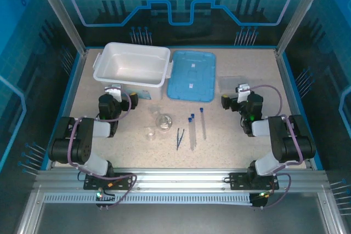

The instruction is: Organize the chemistry lab equipment

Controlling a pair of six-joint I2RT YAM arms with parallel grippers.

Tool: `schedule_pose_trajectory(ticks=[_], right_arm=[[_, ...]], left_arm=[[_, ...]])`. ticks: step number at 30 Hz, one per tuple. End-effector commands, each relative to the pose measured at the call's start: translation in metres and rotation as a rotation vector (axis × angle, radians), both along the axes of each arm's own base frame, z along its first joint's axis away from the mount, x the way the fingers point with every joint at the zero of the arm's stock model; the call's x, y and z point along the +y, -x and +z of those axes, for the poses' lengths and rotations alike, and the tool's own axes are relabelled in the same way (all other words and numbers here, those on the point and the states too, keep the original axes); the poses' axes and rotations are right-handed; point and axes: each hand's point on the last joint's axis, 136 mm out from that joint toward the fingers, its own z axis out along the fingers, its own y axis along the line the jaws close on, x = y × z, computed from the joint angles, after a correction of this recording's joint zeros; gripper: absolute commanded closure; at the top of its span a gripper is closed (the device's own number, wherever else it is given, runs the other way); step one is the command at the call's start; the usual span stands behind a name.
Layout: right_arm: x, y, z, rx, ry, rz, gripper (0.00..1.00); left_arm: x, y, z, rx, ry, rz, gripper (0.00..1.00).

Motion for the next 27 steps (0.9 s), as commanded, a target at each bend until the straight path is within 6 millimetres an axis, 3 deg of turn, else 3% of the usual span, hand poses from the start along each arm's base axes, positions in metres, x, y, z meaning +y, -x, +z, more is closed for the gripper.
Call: schedule_pose_trajectory(ticks=[1, 13, 27], right_arm=[[0.0026, -0.0065, 0.0132, -0.039, 0.011, 0.002, 0.00], [-0.0016, -0.0015, 0.0159, -0.061, -0.052, 0.032, 0.00], [0.0010, -0.0063, 0.0125, -0.035, 0.004, 0.000, 0.00]], left_arm=[[-0.0003, -0.0056, 0.0060, -0.019, -0.001, 0.002, 0.01], [-0.0016, -0.0058, 0.0060, -0.020, -0.019, 0.010, 0.01], [-0.0011, -0.0059, 0.0063, -0.020, -0.012, 0.009, 0.01]])
